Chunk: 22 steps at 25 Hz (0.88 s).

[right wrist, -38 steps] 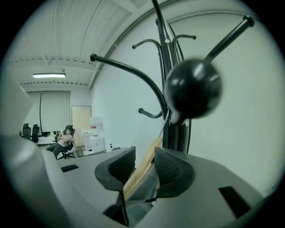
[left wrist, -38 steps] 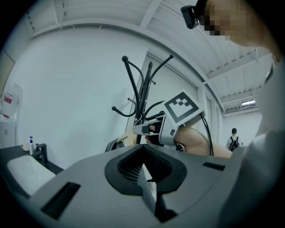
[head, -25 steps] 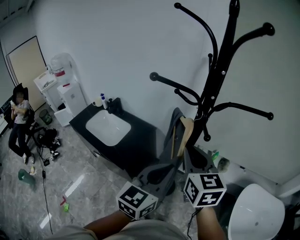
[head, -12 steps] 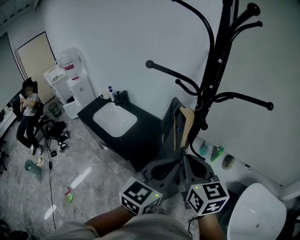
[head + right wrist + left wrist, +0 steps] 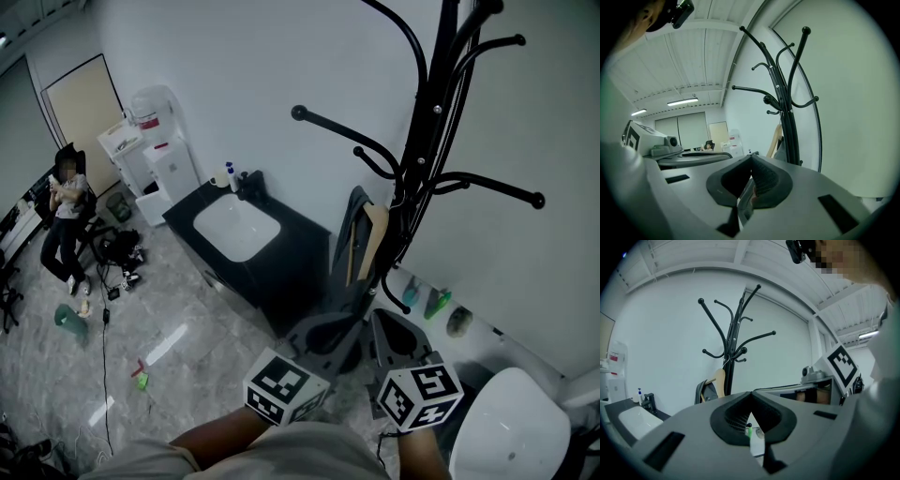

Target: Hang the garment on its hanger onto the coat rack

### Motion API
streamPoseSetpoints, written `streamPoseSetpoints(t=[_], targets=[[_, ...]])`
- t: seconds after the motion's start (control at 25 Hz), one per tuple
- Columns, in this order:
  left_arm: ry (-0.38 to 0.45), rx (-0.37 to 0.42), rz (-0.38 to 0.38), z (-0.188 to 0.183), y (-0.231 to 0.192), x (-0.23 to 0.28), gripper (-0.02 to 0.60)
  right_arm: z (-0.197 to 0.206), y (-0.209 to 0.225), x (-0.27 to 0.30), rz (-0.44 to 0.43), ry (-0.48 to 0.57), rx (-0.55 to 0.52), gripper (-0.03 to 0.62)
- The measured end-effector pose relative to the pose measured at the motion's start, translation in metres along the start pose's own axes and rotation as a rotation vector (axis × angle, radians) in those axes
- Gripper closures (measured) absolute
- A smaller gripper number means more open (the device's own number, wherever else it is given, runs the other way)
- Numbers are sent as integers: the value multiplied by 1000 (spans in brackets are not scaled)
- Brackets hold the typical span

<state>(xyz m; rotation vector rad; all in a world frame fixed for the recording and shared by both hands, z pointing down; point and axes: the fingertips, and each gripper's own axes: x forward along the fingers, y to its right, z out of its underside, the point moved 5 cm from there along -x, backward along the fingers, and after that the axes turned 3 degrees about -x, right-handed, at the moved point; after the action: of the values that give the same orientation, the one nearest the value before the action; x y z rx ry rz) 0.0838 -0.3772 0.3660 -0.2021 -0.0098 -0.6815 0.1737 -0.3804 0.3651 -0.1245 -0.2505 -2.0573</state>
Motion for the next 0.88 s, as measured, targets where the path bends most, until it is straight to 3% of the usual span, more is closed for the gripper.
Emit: streamPoseSetpoints(t=[0.88], targets=[[14, 7, -4, 1, 10, 1, 577, -1, 0, -7, -15, 3, -25, 579]])
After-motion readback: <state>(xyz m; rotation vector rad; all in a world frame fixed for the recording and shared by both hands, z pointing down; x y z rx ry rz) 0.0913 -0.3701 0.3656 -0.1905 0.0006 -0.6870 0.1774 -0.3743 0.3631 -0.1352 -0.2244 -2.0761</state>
